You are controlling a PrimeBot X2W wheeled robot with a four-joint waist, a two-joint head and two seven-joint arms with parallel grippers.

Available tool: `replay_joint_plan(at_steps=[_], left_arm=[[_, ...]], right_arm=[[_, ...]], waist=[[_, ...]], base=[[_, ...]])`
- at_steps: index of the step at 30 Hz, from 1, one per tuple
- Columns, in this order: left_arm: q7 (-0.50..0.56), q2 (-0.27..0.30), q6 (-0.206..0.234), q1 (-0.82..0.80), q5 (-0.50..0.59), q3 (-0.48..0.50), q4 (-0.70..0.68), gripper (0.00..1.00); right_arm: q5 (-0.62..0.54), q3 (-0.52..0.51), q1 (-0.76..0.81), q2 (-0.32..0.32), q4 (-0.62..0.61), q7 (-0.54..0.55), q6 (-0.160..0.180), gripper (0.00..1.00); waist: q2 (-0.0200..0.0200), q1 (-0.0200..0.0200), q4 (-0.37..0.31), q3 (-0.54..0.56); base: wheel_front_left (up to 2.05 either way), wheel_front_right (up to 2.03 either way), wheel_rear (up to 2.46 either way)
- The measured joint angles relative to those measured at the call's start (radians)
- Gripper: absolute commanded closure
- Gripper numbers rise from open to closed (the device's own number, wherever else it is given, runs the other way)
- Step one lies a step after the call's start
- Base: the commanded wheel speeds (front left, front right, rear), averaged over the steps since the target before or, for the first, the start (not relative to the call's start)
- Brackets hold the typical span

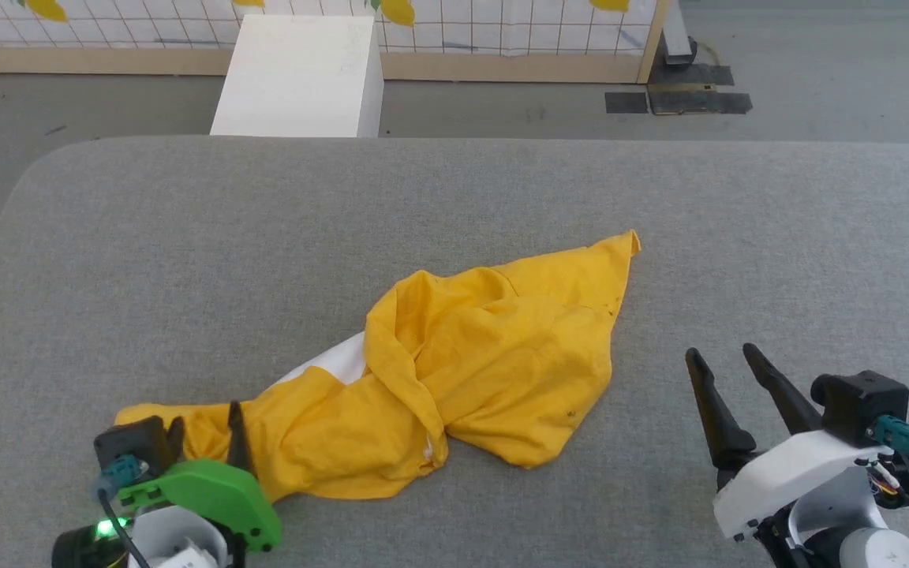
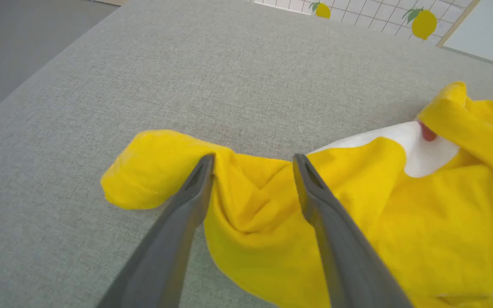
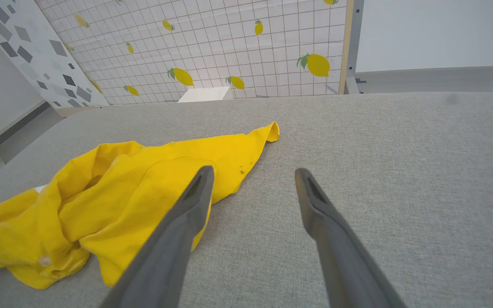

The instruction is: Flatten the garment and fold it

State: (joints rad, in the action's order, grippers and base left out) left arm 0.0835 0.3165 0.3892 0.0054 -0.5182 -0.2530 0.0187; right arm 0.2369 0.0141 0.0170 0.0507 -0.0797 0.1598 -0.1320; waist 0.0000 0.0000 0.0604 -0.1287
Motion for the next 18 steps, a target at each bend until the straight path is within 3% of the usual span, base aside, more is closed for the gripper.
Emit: replay_joint_plan(at_steps=[5, 8, 18], left_arm=[[-0.167, -0.014, -0.073, -0.056, 0.060, -0.056, -0.013, 0.00], [-0.199, -0.026, -0.131, -0.143, 0.095, -0.117, 0.008, 0.00], [-0.039, -0.094, -0.357, -0.610, 0.161, -0.297, 0.299, 0.00]], right_arm=[[0.000, 0.011, 0.000, 0.000, 0.003, 0.000, 0.000, 0.00], [0.000, 0.011, 0.000, 0.000, 0.002, -0.002, 0.000, 0.00], [0.017, 0.029, -0.040, 0.000, 0.002, -0.029, 0.000, 0.00]], waist=[[0.0000, 0.0000, -0.015, 0.007], [0.0000, 0.0000, -0.031, 0.006], [0.0000, 0.0000, -0.118, -0.059]], base=[[0.00, 0.00, 0.00], [0.00, 0.00, 0.00], [0.00, 0.00, 0.00]])
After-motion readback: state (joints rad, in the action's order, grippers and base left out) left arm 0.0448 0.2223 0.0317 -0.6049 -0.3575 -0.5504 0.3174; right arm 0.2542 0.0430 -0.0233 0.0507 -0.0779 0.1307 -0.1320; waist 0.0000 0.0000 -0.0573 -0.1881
